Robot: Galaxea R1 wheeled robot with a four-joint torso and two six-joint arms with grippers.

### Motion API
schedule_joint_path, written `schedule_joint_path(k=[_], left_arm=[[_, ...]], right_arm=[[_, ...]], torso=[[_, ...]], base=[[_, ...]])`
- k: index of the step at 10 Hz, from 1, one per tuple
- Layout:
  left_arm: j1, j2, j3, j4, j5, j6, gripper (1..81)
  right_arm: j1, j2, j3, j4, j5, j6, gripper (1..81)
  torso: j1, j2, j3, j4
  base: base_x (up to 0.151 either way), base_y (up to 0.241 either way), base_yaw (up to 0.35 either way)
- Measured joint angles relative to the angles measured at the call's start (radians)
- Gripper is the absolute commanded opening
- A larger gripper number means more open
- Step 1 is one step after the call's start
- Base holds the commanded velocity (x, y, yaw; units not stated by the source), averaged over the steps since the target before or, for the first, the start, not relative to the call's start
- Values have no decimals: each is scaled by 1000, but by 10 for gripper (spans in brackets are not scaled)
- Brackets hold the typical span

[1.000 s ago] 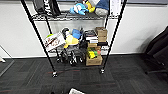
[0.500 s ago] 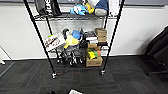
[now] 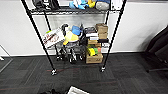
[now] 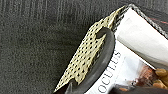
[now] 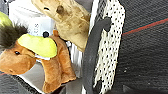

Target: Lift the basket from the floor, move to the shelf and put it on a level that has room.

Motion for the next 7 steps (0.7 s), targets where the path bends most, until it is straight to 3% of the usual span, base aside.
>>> schedule_joint_path(k=[4,7], left_arm=[[-14,4,-1,1,-89,1,811],[-28,52,-46,46,-105,3,811]], right_arm=[[19,19,0,19,44,0,811],[19,37,-48,30,62,0,811]], torso=[[0,0,0,0],[0,0,0,0]], base=[[0,0,0],[0,0,0]])
